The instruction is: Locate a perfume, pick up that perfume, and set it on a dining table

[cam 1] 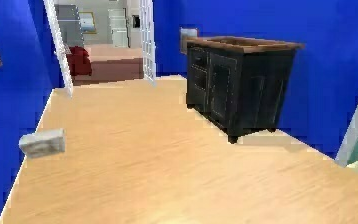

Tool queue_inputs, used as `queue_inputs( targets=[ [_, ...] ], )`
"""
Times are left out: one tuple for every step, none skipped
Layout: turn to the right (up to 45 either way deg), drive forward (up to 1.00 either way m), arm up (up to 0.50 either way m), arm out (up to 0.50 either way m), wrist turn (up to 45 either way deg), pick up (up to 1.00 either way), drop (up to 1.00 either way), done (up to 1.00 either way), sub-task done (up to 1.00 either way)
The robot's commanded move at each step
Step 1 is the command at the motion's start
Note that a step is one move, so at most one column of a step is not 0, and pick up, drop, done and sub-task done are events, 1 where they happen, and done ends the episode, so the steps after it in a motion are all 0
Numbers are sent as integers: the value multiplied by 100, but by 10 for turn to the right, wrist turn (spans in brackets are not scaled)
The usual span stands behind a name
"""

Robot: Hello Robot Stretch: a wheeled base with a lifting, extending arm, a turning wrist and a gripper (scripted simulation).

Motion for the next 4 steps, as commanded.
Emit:
queue_inputs(
  targets=[
    [450,0,0,0,0,0,0,0,0],
    [450,0,0,0,0,0,0,0,0],
    [90,0,0,0,0,0,0,0,0],
    [0,40,0,0,0,0,0,0,0]
  ],
)
